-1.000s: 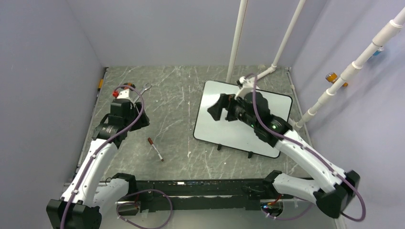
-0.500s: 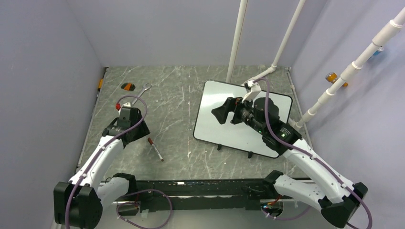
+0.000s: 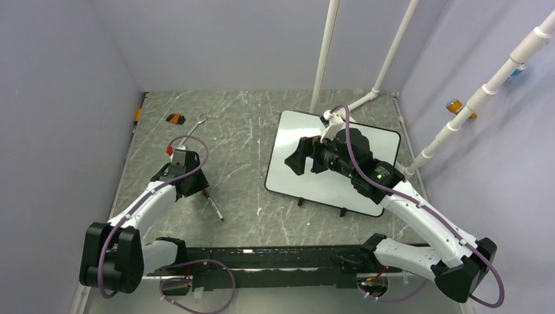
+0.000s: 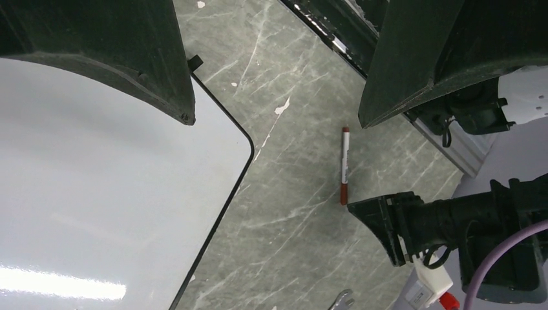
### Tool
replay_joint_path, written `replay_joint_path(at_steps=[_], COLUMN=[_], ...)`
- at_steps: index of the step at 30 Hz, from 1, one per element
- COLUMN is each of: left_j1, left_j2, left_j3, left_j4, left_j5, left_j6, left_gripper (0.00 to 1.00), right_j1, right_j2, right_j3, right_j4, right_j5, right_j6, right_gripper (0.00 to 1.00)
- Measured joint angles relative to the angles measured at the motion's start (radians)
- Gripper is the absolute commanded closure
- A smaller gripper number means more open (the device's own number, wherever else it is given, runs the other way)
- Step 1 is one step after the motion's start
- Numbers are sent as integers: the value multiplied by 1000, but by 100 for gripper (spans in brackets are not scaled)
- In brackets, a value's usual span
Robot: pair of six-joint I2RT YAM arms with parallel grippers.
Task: Write a sentence on the whiteboard
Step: Pick up the whiteboard marker at the center of the board.
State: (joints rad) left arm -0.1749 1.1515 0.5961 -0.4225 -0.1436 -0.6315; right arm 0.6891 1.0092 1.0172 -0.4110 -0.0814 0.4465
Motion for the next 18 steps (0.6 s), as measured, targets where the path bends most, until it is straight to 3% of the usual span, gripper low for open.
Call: replay_joint_path(at_steps=[18], left_j1=[-59], left_j2=[84], left_j3=[-24], left_j4=[53], left_j5=[11], left_j6=[-48], left_gripper=[59], right_j1=[2], right_j2=[59], right_j3=[11], right_j4=[-16], right_j5=[-9], right_j6=[-13], right_gripper=[0])
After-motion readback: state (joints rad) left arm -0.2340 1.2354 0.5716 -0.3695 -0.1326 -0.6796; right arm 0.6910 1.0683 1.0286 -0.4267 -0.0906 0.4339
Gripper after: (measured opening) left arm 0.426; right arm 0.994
